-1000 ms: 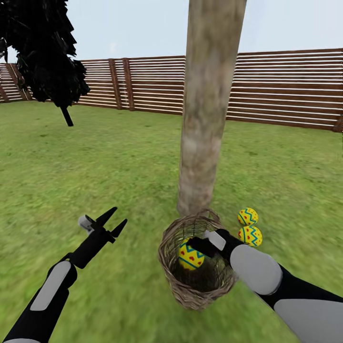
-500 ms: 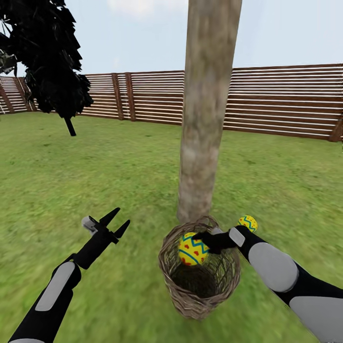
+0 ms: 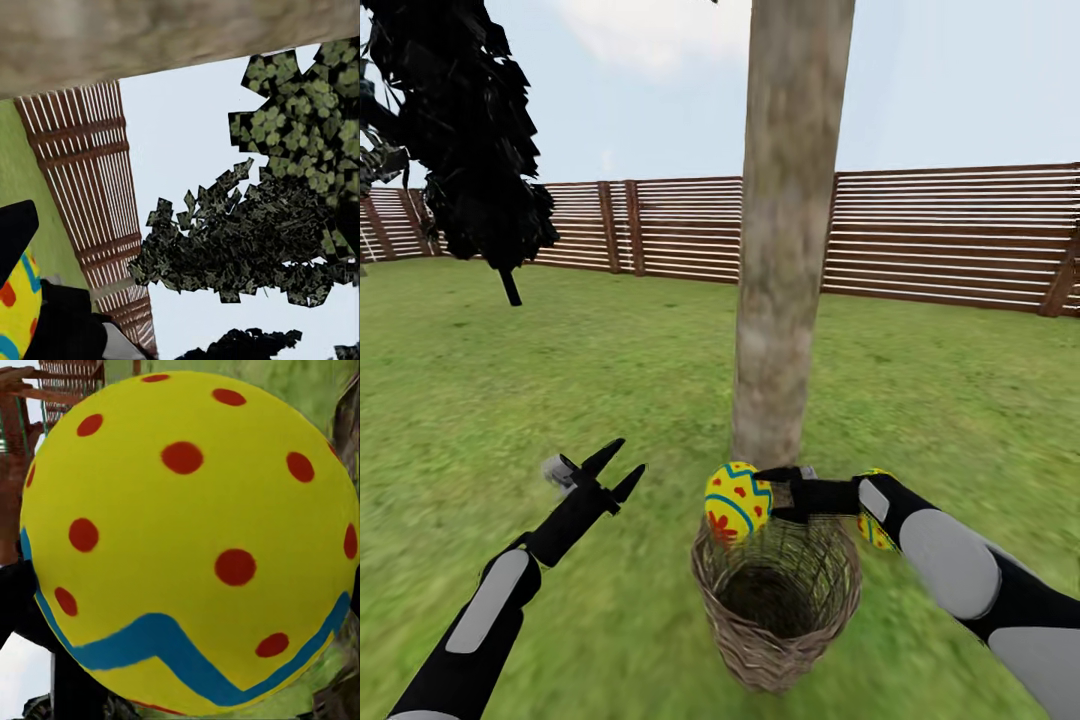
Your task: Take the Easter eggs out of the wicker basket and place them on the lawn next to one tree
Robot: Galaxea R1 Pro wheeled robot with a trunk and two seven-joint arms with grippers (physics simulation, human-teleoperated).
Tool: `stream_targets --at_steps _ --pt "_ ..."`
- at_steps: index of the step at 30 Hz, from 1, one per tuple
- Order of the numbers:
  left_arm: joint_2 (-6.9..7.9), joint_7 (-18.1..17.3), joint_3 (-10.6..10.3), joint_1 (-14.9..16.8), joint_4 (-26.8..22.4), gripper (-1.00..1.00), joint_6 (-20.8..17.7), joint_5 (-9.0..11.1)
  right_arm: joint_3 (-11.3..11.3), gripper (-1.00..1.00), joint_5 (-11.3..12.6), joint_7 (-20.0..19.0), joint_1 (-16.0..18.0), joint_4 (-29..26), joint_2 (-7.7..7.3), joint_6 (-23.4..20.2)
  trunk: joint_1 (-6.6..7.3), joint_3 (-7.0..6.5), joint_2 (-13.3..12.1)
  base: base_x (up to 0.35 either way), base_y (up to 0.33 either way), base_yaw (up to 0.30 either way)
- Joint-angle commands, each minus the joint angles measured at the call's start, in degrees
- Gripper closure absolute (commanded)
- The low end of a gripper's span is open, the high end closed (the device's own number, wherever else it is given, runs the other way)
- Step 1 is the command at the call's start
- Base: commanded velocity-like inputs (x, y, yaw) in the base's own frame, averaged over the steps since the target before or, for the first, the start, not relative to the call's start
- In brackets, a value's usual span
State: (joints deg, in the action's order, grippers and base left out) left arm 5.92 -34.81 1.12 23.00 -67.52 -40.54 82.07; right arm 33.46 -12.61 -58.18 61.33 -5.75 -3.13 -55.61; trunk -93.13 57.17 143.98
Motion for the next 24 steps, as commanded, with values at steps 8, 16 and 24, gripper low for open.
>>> stream_targets --at_steps 8,16,24 --pt "-0.21 -0.5 -1.6 0.0 -2.7 -1.00 -0.5 0.3 -1.5 1.00 -0.7 -10.6 -0.1 -0.5 -0.86 0.1 0.19 -2.00 -0.1 0.000 0.000 -0.221" --pt "-1.32 -1.2 -2.0 0.0 -2.8 -1.00 -0.6 0.6 -1.5 1.00 -0.6 -10.7 -0.2 -0.5 -1.40 0.1 0.19 -2.51 -0.1 -0.021 -0.011 -0.231" --pt "-2.13 -1.1 -4.5 0.0 -2.9 -1.00 -0.6 0.6 -1.5 1.00 -0.6 -10.7 -0.2 -0.5 -1.71 0.1 0.19 -3.02 -0.1 -0.243 -0.171 -0.230"
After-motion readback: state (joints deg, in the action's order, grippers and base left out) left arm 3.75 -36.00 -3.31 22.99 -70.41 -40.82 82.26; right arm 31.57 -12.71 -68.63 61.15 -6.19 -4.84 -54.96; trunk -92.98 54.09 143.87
